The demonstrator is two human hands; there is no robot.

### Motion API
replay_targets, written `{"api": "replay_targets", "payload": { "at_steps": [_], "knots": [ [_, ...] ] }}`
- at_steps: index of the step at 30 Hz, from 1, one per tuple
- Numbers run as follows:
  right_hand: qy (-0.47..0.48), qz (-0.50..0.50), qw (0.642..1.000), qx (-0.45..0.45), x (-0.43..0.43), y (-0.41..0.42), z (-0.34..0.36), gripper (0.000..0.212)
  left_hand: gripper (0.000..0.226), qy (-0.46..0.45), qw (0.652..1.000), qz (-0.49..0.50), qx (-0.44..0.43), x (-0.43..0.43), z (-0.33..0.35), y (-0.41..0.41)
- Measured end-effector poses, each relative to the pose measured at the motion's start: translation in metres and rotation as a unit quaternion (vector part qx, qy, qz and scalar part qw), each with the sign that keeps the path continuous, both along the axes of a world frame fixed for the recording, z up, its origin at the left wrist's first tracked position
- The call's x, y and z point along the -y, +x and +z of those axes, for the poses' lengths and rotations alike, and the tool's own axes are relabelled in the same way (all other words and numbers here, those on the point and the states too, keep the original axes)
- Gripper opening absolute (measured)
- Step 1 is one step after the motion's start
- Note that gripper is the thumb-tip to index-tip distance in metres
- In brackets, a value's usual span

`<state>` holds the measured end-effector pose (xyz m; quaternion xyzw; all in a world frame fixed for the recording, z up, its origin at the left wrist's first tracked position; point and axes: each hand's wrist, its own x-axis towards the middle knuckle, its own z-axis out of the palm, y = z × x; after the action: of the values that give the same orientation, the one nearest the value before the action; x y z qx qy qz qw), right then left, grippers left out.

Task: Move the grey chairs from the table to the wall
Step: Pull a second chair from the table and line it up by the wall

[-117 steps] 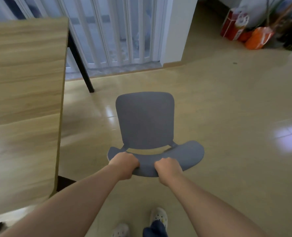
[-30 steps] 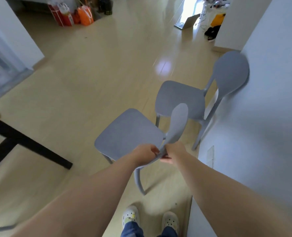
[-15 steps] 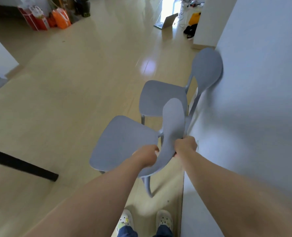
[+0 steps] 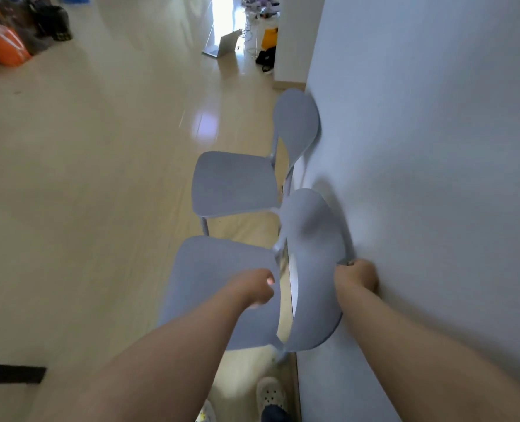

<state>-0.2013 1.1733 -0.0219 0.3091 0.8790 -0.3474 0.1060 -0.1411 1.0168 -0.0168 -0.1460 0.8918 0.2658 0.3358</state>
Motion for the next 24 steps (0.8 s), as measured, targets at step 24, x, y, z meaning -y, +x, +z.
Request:
{"api": "replay_targets", "payload": {
  "at_steps": [24],
  "knots": [
    [0.065, 0.524, 0.84, 0.128, 0.112, 0.065, 0.001, 0.037, 0.039, -0.027, 0.994, 0.103, -0.033, 0.085, 0.007, 0.063]
  ]
}}
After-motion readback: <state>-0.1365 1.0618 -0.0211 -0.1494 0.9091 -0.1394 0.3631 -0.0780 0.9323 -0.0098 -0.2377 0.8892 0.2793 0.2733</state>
